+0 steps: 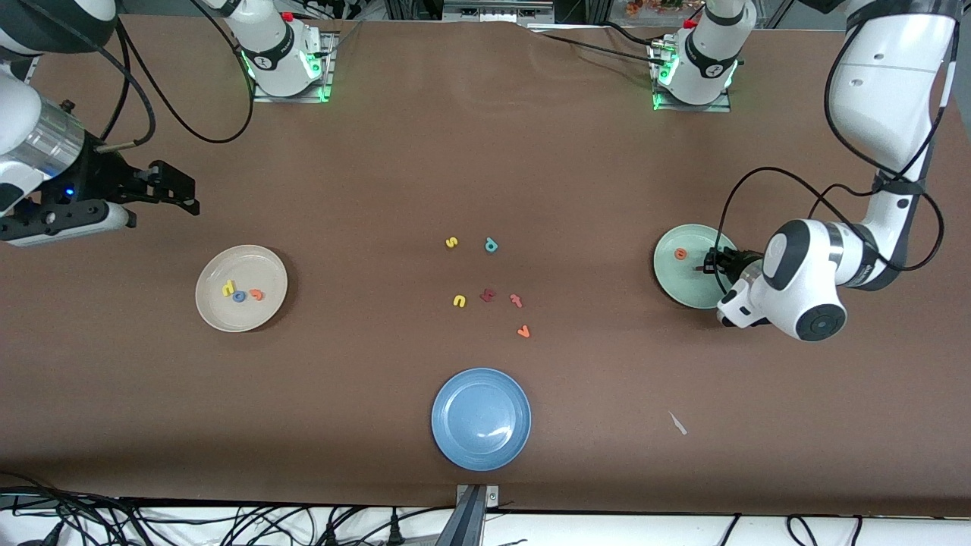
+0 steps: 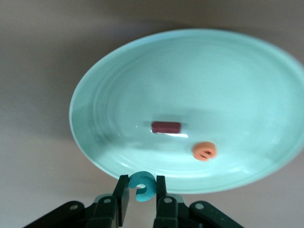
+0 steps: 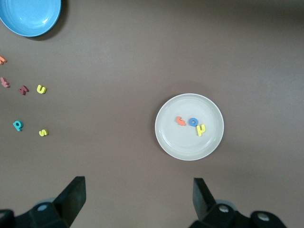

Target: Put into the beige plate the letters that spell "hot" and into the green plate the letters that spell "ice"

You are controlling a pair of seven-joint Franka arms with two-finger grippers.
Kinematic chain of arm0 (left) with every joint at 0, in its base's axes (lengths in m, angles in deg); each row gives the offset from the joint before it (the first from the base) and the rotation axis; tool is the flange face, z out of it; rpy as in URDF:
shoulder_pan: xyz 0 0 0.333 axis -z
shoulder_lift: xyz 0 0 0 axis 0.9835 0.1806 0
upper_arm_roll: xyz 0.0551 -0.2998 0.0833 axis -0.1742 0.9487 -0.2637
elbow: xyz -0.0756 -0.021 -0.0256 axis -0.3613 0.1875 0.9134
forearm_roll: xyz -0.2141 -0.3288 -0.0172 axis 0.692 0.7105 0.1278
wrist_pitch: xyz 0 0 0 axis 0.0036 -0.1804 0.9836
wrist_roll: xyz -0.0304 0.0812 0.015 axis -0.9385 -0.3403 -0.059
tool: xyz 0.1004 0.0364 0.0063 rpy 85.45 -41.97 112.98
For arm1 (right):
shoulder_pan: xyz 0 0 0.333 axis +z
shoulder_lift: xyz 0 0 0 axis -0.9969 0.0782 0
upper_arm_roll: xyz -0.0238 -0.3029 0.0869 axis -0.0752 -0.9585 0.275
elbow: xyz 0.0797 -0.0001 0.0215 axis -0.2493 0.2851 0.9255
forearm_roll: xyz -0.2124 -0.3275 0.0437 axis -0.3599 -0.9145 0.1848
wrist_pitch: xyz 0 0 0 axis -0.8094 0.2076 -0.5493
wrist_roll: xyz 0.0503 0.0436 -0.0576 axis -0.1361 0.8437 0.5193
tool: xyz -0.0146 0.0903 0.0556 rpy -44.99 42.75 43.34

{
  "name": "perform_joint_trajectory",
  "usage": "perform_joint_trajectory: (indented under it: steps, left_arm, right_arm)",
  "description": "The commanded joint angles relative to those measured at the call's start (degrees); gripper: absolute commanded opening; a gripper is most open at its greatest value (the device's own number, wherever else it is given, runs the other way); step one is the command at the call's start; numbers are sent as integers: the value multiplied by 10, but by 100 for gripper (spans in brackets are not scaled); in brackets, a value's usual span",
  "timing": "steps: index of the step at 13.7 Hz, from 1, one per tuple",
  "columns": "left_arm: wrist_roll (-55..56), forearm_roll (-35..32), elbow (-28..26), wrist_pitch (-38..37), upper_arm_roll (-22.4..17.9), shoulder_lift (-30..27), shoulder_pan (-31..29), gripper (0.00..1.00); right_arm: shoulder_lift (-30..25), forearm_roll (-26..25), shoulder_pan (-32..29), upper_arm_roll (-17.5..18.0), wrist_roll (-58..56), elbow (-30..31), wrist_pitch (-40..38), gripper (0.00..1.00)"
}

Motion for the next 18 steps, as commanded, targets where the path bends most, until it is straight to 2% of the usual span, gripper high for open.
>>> perform_joint_trajectory:
  steps: [1,2,4,6,8,10,14,18]
  left_arm:
    - [-11,-19,-7,0,8,7,-12,21]
    - [-11,-19,-5,0,8,6,-13,38]
    - [-10,-16,4,-1,11,-1,-12,100]
    - [-8,-9,28,-8,14,-35,-12,100]
    - [-8,-8,78,-43,19,-72,-4,100]
    - [-9,-10,144,-84,41,-87,-2,100]
    - [-9,-8,230,-89,49,-142,1,100]
    - [-10,-8,242,-89,70,-182,0,100]
  right_arm:
    - [0,-16,-3,0,0,-13,-24,100]
    - [1,-16,-3,-1,-3,-14,-20,100]
    - [0,-37,-1,0,0,-14,-20,100]
    - [0,-81,1,1,2,-14,-22,100]
    - [0,-83,-2,-1,2,-14,-22,100]
    - [1,-82,-3,-2,3,-14,-23,100]
    - [1,-86,-3,-2,0,-14,-23,100]
    - [0,-78,-3,-2,0,-14,-25,100]
